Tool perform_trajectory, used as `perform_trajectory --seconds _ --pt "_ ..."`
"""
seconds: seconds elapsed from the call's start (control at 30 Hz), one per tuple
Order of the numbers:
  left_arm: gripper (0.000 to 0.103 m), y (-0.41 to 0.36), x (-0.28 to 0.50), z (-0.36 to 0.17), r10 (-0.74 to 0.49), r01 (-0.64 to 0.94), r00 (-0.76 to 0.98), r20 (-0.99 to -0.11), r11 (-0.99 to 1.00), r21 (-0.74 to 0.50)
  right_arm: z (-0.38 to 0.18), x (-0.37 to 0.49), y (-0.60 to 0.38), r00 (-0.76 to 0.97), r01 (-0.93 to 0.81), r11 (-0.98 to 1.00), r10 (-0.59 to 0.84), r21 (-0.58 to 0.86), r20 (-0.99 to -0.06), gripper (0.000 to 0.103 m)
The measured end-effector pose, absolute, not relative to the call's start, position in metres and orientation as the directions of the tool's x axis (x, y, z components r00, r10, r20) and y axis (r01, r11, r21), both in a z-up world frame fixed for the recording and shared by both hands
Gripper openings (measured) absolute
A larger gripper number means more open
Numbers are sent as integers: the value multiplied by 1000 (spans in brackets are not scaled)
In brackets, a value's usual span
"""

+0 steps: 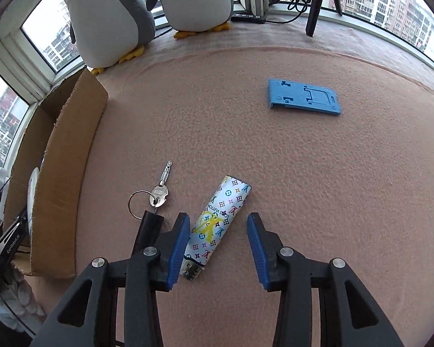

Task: Organize rigid objects
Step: 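Close the right gripper on the patterned lighter and lift it, then carry the lighter into the box and open the right gripper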

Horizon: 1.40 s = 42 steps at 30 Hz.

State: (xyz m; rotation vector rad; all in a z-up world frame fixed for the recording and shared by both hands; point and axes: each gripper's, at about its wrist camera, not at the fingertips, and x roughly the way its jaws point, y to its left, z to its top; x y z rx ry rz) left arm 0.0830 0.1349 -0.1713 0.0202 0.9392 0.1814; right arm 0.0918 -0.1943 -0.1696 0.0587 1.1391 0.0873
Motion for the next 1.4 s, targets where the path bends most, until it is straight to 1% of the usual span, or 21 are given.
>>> perform_trajectory --seconds 0.07,0.17,0.3,0.47,0.63,0.83,1.17,1.4 --pt "50 135 83 -171 163 -147 577 -800 985 95 -170 94 -190 410 -69 996 82 59 -909 37" --pt "50 135 83 -171 163 -147 577 -800 985 95 -170 94 -187 404 -118 993 50 2 -913 30" --pt "50 135 83 -171 162 -150 578 -800 985 91 -170 97 -194 394 -137 990 64 10 -917 21" --pt "50 135 83 -171 160 -150 578 -800 985 89 -170 95 -196 405 -150 989 74 14 -911 21" --pt "51 134 83 -171 163 -150 578 -800 984 92 -166 91 -202 423 -136 989 112 60 -899 21" --pt "51 134 83 -171 162 -152 578 -800 984 90 -145 91 -203 461 -146 984 155 98 -874 21" --pt "51 135 83 -171 162 -151 577 -800 984 91 -93 107 -142 519 -288 947 279 141 -808 21" --pt "51 135 82 -171 162 -154 578 -800 984 88 -81 117 -81 499 -402 902 359 157 -789 21"
